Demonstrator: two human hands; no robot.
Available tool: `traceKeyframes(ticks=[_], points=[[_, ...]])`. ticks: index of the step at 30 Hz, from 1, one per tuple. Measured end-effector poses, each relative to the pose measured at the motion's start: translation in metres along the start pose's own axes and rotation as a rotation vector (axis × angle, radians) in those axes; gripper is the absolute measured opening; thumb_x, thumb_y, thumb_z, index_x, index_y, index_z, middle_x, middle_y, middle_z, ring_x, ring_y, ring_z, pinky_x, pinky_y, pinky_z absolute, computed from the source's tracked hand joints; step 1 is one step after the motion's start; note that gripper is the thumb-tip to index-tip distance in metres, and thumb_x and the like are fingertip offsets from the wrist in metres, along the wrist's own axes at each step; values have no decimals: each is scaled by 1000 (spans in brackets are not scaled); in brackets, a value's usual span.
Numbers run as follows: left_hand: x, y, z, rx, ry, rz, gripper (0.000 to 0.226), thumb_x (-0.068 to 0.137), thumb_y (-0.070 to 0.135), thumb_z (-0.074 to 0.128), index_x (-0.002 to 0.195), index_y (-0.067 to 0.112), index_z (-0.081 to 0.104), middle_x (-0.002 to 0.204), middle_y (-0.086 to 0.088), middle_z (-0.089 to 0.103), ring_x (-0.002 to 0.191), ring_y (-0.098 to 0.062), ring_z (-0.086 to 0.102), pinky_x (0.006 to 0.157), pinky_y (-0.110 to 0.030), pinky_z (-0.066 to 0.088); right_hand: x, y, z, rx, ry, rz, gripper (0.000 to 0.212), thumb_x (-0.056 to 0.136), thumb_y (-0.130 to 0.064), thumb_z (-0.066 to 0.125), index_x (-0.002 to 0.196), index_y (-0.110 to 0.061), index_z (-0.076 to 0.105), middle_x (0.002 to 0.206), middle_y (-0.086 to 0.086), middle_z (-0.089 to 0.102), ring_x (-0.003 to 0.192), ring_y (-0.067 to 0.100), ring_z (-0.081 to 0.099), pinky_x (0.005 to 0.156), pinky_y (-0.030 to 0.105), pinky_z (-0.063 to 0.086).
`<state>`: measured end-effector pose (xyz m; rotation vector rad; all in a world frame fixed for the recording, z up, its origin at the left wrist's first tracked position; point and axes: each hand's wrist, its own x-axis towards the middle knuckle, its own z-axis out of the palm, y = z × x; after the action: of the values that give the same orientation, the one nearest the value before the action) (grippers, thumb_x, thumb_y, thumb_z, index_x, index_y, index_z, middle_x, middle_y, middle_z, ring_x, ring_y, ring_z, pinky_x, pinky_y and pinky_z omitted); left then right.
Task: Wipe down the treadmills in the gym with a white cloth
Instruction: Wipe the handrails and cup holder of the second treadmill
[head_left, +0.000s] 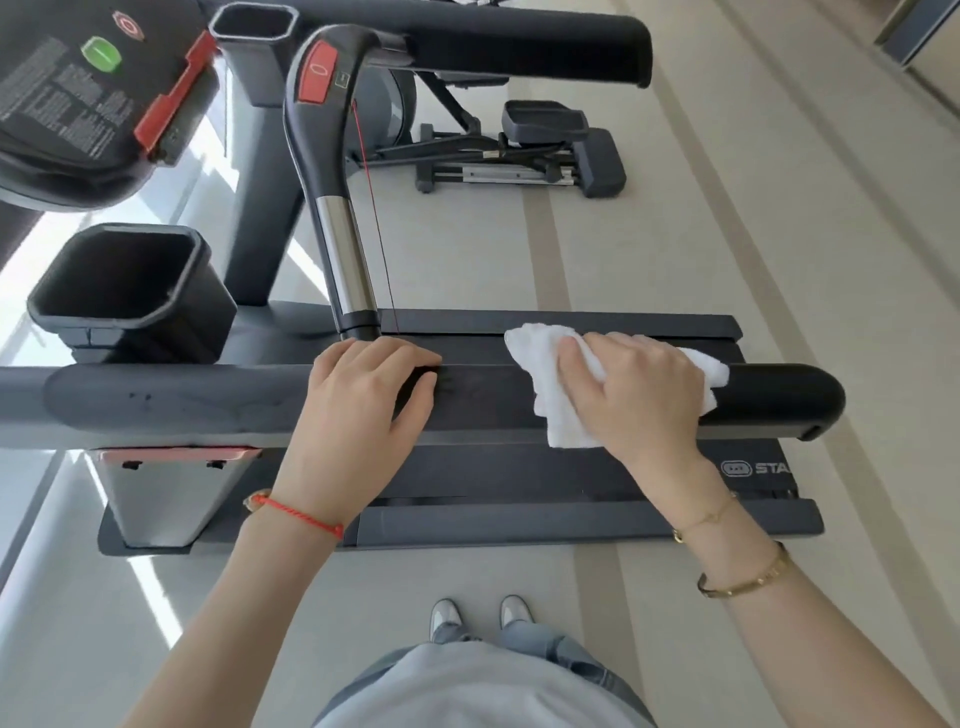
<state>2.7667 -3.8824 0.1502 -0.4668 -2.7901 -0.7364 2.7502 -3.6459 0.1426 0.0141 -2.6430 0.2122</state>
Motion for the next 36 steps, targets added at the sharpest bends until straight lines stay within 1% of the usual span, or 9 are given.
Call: traceKeyframes(ticks=[2,4,7,9,12,16,23,31,36], points=[[0,2,1,2,-2,-4,19,96,18,57,110,17,69,107,5,68,97,-20,61,108,-39,35,9,-15,3,-53,-128,27,45,92,-37,41,51,-17,47,43,-3,32,44,25,34,47,29,13],[-1,5,2,4,-16,-6,20,95,17,57,111,16,69,108,4,68,99,-22,62,105,-42,38,10,-34,6,-9,-211,-44,43,94,-40,36,63,-18,55,55,0,50,50,26,41,49,32,21],[-1,9,3,-7,-32,-10,20,95,16,57,111,14,69,109,1,68,101,-25,62,97,-47,44,3,-43,3,112,-176,-166,37,96,-38,33,116,-24,61,108,-4,61,69,22,58,57,32,37],[-2,12,4,-12,-27,-19,21,95,15,58,112,13,68,110,1,68,102,-25,61,95,-48,45,0,-35,-3,192,-156,-222,41,96,-32,36,133,-27,52,115,-6,59,77,19,59,61,34,43],[-1,22,8,-21,-19,-28,22,96,16,56,114,14,68,111,2,67,105,-23,61,98,-44,44,-7,-4,-11,245,-127,-256,33,98,-27,40,121,-25,63,99,-5,67,82,21,62,72,38,47],[5,39,19,-18,-23,-23,22,96,17,56,114,14,68,110,1,67,105,-23,61,98,-43,45,-6,28,-12,174,-59,-122,29,96,-33,42,94,-26,70,78,-4,66,67,23,59,63,37,44],[6,52,28,7,-17,-39,20,97,16,55,110,12,69,106,-1,68,98,-26,62,93,-46,46,-22,14,5,205,123,-313,32,98,-39,47,111,-21,70,94,-3,69,81,20,63,77,35,48],[13,81,41,27,-46,-17,24,97,19,55,116,13,67,111,0,68,103,-25,61,99,-46,44,-23,102,-8,75,308,84,25,94,-23,50,75,-19,64,67,-4,61,65,23,52,70,34,36],[22,114,62,10,-73,40,25,98,21,54,118,15,66,112,2,67,104,-24,61,100,-42,41,-49,101,0,115,260,-165,27,96,-30,52,116,-21,68,108,-2,67,103,22,61,104,43,37]])
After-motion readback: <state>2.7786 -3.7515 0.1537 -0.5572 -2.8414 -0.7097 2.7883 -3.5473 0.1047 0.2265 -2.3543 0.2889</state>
